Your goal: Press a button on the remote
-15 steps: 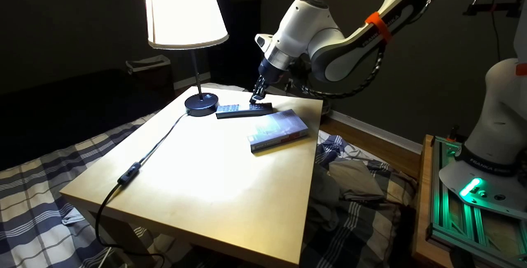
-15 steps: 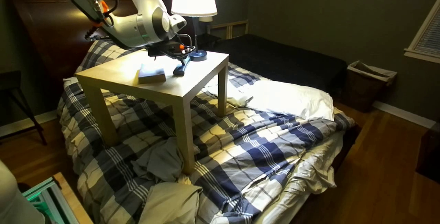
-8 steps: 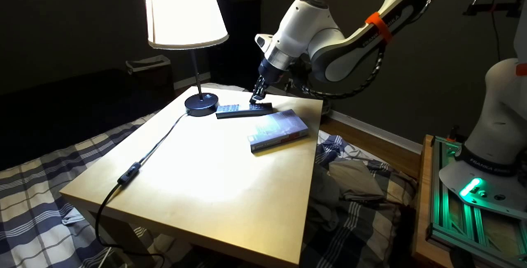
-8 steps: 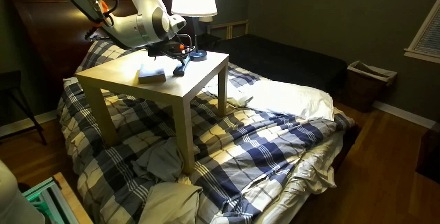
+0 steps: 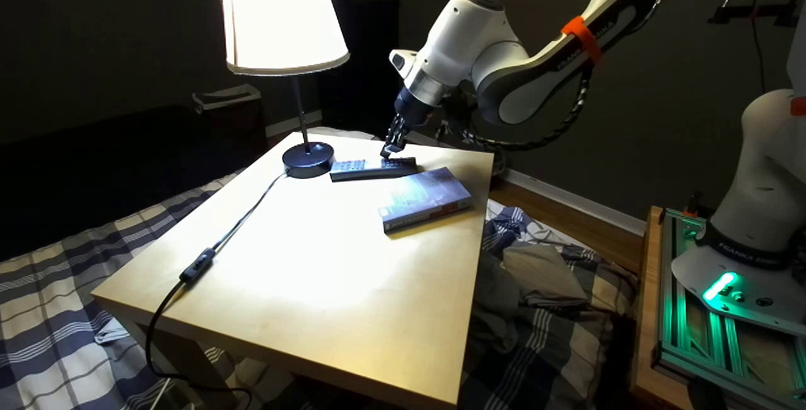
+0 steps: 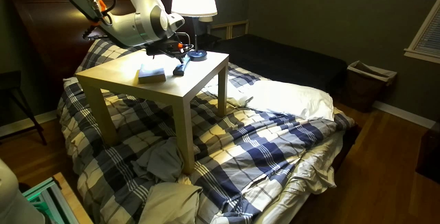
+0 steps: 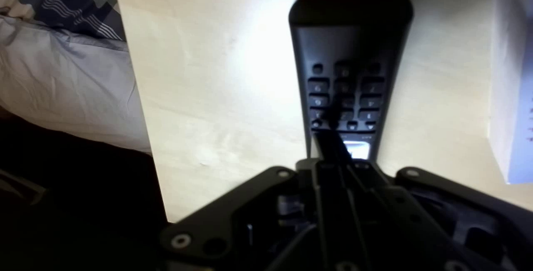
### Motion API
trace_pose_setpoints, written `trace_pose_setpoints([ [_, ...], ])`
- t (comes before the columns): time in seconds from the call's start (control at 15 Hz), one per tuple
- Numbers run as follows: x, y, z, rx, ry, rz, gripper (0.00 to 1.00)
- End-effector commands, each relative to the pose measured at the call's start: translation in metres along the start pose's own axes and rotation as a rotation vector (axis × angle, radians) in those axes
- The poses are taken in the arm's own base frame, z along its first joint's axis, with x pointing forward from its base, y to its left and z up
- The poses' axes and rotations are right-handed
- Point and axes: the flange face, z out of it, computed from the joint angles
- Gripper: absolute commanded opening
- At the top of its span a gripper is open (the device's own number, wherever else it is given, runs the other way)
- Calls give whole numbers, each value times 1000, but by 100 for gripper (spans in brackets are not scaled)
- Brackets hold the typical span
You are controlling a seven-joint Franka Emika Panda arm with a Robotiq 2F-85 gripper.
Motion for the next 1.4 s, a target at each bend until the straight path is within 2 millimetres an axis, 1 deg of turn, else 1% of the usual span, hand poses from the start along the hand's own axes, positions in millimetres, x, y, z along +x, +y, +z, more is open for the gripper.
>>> trace_pose_setpoints([
  [0.0,-3,-4,-5,-4,10,8,0],
  [0.73,-7,-3,2,-6,-2,12,0],
  [1.33,-17,-7,12,-4,-26,0,0],
])
